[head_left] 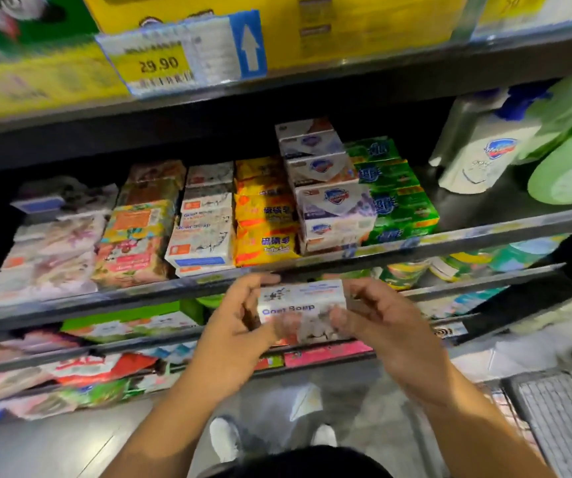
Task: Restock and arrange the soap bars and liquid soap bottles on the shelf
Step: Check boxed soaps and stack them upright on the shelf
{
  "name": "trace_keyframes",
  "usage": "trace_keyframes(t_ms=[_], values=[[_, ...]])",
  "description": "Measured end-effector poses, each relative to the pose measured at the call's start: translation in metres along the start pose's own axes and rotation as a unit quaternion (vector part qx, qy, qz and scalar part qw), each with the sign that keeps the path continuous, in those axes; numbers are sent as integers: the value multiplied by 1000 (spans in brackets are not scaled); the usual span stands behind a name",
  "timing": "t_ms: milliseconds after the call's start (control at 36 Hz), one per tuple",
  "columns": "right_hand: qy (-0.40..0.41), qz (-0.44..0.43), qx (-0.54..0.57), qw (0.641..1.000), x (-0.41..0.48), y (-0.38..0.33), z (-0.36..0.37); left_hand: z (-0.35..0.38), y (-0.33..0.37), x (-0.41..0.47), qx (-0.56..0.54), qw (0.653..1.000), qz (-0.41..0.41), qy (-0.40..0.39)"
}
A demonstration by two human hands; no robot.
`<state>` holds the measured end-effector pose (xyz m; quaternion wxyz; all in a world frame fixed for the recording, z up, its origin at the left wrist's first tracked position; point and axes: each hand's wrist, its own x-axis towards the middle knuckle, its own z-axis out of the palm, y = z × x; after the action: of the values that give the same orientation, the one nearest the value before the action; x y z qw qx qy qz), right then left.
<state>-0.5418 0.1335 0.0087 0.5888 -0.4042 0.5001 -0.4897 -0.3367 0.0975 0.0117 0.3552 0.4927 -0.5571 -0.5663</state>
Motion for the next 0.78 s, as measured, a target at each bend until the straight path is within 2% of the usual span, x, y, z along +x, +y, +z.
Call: trace_keyframes(t_ms=[83, 222, 278, 361, 444, 611, 778], values=[[8, -10, -48, 999, 10, 0, 15, -12, -1, -5, -31, 999, 13, 32], [-13, -22, -55, 998, 22, -4, 32, -34, -7, -18, -66, 998, 21, 4], [-68, 13, -16, 997, 28, -2, 36, -44, -10, -24, -39, 999, 33, 16], [-195, 71, 69, 976, 35, 0, 41, -60, -9, -34, 4, 997, 36, 65], [-252, 98, 81, 959, 38, -2, 55, -78, -6, -42, 22, 993, 25, 116], [-171, -3, -56, 984, 39, -14, 98, -103, -1, -49, -30, 992, 17, 118], [-105, -92, -177, 974, 42, -26, 129, -129, 18, -46, -59, 993, 9, 100]])
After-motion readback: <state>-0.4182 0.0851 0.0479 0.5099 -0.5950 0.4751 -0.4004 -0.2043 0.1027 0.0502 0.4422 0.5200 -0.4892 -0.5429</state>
